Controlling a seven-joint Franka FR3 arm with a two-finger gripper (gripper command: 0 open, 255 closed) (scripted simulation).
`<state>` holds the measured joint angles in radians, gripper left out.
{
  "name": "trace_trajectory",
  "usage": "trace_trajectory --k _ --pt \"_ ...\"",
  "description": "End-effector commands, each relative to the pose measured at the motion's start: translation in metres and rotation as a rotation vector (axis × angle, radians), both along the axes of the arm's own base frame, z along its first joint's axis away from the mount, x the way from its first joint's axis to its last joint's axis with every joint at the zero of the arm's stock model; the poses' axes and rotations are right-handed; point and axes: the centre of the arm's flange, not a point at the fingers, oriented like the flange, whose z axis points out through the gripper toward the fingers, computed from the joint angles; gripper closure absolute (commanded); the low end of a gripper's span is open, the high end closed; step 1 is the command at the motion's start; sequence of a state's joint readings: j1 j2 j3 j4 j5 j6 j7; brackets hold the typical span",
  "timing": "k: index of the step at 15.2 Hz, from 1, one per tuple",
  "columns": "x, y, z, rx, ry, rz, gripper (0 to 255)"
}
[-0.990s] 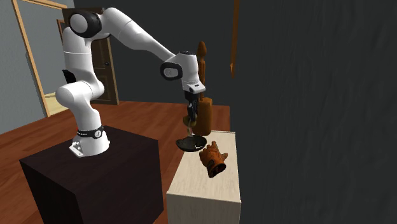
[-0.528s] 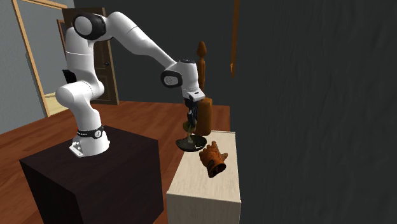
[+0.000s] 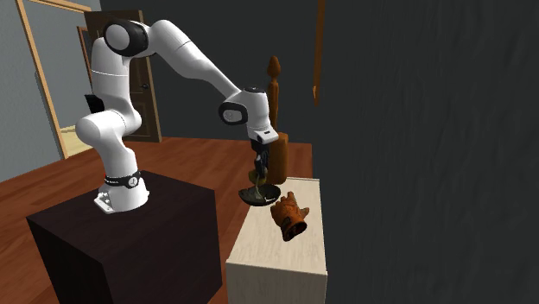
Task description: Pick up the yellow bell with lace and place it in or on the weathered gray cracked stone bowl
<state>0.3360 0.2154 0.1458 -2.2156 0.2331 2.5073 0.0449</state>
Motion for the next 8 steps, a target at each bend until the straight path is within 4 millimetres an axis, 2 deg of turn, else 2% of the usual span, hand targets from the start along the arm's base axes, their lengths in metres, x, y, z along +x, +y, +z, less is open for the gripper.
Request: trace_trajectory --k 1,3,4,8 --pt "0.0001 0.0001 -0.0002 0.0 0.0 0.0 255" --pt "0.0001 0.0001 -0.0002 0.0 0.0 0.0 255" --pt "0.0001 0.0001 -0.0002 0.0 0.0 0.0 0" --pt "0.0 0.0001 -0.0002 0.0 0.0 0.0 0"
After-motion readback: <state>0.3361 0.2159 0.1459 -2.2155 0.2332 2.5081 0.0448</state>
